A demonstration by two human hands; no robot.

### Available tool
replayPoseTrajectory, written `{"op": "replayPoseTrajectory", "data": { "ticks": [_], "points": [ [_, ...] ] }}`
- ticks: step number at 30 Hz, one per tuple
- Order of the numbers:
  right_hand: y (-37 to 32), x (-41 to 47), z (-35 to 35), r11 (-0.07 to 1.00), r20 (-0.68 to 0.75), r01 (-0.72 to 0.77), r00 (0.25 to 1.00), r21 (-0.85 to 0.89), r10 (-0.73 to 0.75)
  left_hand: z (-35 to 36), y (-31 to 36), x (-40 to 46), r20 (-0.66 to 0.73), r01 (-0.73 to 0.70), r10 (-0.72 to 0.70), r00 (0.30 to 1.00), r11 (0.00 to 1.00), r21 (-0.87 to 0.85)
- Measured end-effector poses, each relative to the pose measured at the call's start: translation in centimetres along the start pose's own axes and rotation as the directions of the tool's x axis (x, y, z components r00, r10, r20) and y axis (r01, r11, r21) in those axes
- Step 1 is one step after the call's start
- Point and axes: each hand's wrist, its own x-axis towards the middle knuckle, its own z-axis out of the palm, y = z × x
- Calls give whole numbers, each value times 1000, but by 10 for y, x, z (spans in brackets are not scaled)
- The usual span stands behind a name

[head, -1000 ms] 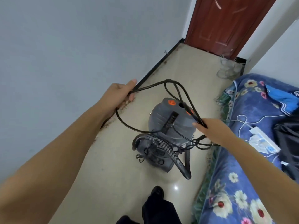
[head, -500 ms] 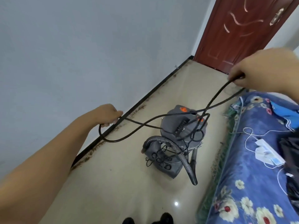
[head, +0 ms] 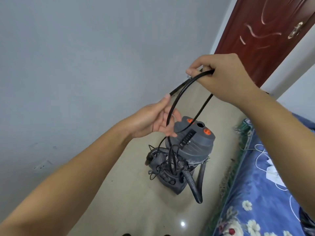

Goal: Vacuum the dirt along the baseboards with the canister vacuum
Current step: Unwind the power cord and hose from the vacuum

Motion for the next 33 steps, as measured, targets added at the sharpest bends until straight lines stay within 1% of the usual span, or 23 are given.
{"op": "replayPoseTrajectory", "data": {
  "ticks": [1, 3, 5, 7, 8, 9, 11, 12, 13, 14, 15, 17, 19, 20, 21, 23, 25, 27, 28, 30, 31, 32, 33],
  "points": [
    [4, 0, 5, 1000, -11, -17, 1000, -21, 16, -1, 9, -3, -2, -64, 64, 998, 996, -62],
    [19, -2, 14, 998, -83, -37, 996, 44, 41, -1, 30, -16, -137, -205, 185, 973, 968, -147],
    [38, 0, 25, 987, -146, -134, 978, 93, 147, -11, 51, -30, -256, -335, 283, 924, 923, -190],
    [62, 1, 36, 959, -105, -278, 954, 56, 282, -20, 62, -47, -349, -447, 364, 864, 873, -196],
    [74, 1, 42, 926, -20, -378, 925, 0, 378, -23, 65, -55, -359, -492, 399, 843, 844, -216],
    [83, 0, 48, 868, 94, -490, 863, -82, 496, -25, 64, -62, -333, -514, 426, 841, 821, -249],
    [89, -2, 55, 717, 296, -653, 654, -245, 696, -29, 54, -74, -217, -479, 430, 877, 822, -308],
    [87, -1, 54, 672, 348, -697, 582, -251, 734, -32, 45, -78, -163, -427, 395, 904, 845, -321],
    [83, 3, 52, 644, 365, -740, 555, -194, 747, -33, 33, -82, -130, -358, 333, 934, 880, -314],
    [76, 10, 47, 631, 351, -772, 571, -78, 742, -34, 21, -86, -123, -271, 245, 962, 920, -284],
    [70, 19, 41, 629, 314, -774, 617, 74, 722, -34, 9, -88, -136, -168, 139, 981, 957, -238],
    [50, 35, 24, 696, 204, -670, 742, 258, 639, -31, -16, -89, -178, 50, -78, 981, 986, -157],
    [23, 44, 14, 873, 157, -463, 884, 155, 441, -21, -31, -84, -174, 200, -225, 959, 968, -150],
    [10, 44, 15, 946, 213, -324, 926, 24, 311, -15, -33, -81, -151, 221, -247, 957, 960, -170],
    [-2, 41, 21, 977, 305, -176, 930, -120, 205, -9, -32, -76, -130, 208, -236, 963, 958, -198],
    [-18, 28, 42, 941, 449, 51, 887, -334, 112, 1, -19, -68, -126, 113, -146, 981, 964, -241],
    [-21, 12, 62, 916, 443, 121, 894, -383, 67, 9, 0, -63, -158, 8, -41, 987, 979, -203],
    [-8, 0, 74, 951, 404, 33, 909, -308, 99, 10, 19, -68, -266, -109, 74, 961, 987, -118],
    [6, -4, 78, 969, 400, -80, 901, -234, 171, 7, 25, -73, -328, -179, 137, 935, 979, -101],
    [43, -18, 84, 943, 450, -298, 829, -148, 333, -6, 31, -94, -424, -346, 254, 869, 925, -156],
    [62, -30, 86, 916, 503, -362, 766, -176, 399, -16, 31, -107, -453, -447, 307, 837, 861, -244],
    [80, -45, 87, 888, 551, -402, 699, -223, 455, -26, 27, -122, -454, -548, 367, 812, 745, -379],
    [98, -59, 88, 854, 567, -437, 642, -282, 516, -37, 22, -137, -438, -614, 430, 789, 575, -542]
  ]
}}
